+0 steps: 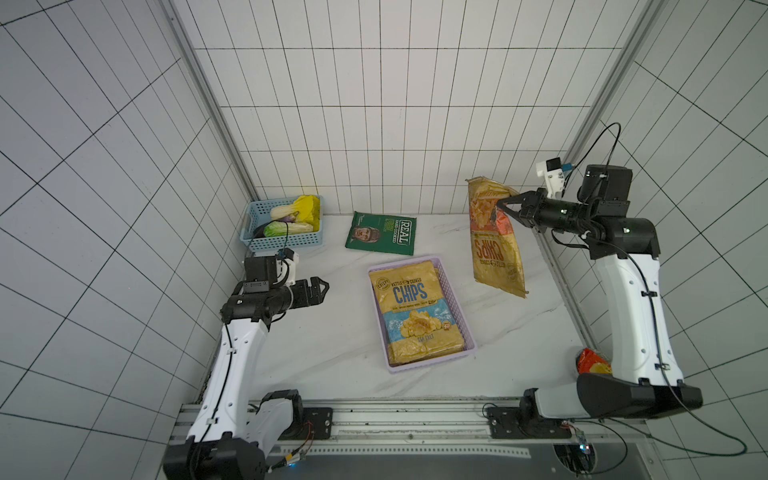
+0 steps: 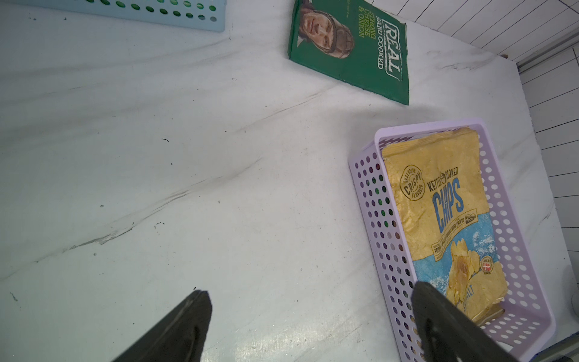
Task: Put the potato chips into the basket
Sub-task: Pick up the potato chip from the center of the board.
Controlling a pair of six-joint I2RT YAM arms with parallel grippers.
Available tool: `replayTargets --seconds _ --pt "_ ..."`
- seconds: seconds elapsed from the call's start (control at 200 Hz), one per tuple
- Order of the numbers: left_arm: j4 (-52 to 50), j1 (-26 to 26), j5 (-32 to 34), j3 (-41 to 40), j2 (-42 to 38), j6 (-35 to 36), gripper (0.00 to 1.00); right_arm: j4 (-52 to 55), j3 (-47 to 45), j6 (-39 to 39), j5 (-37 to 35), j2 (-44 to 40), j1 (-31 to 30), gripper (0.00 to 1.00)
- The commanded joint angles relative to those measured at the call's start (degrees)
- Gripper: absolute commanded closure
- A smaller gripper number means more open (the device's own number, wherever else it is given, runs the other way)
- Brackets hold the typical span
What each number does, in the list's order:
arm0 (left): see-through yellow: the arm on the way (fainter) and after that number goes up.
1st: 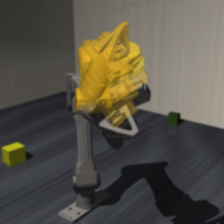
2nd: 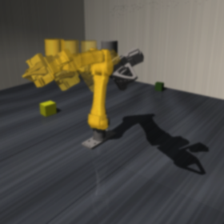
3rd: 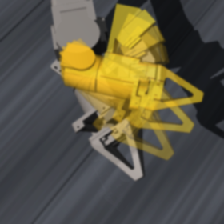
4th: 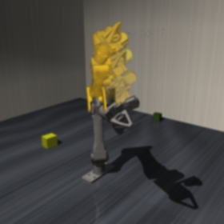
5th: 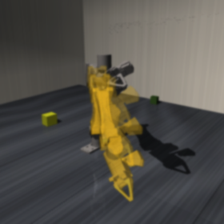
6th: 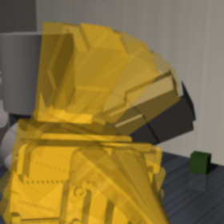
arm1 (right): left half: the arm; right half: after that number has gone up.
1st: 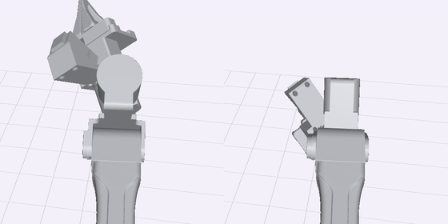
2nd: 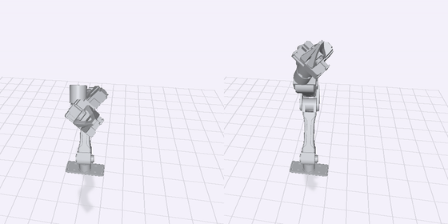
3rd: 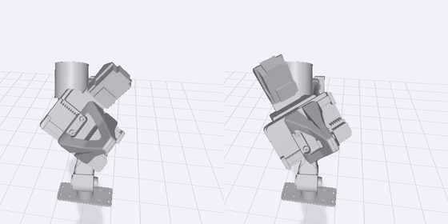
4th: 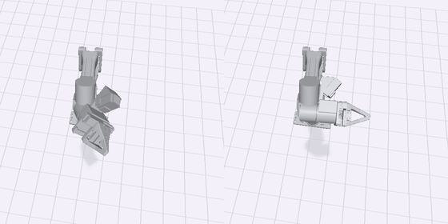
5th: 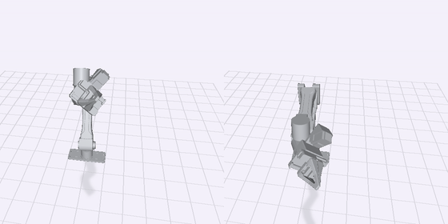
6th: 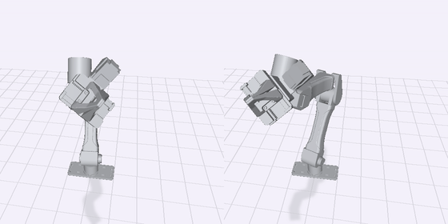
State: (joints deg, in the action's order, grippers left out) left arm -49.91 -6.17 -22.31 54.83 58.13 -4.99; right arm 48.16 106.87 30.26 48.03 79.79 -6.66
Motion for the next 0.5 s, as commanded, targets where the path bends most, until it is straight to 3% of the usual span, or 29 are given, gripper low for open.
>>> replayTargets --seconds 0.0,0.495 --pt "1.71 -0.37 -0.11 -0.49 -1.0 0.42 0.02 0.98 -3.88 -1.91 2.66 -2.5 -4.89 1.0" --pt "1.66 -0.55 -0.01 -0.54 -2.23 0.42 0.02 -11.87 -20.19 2.96 1.17 -4.09 -25.45 1.0"
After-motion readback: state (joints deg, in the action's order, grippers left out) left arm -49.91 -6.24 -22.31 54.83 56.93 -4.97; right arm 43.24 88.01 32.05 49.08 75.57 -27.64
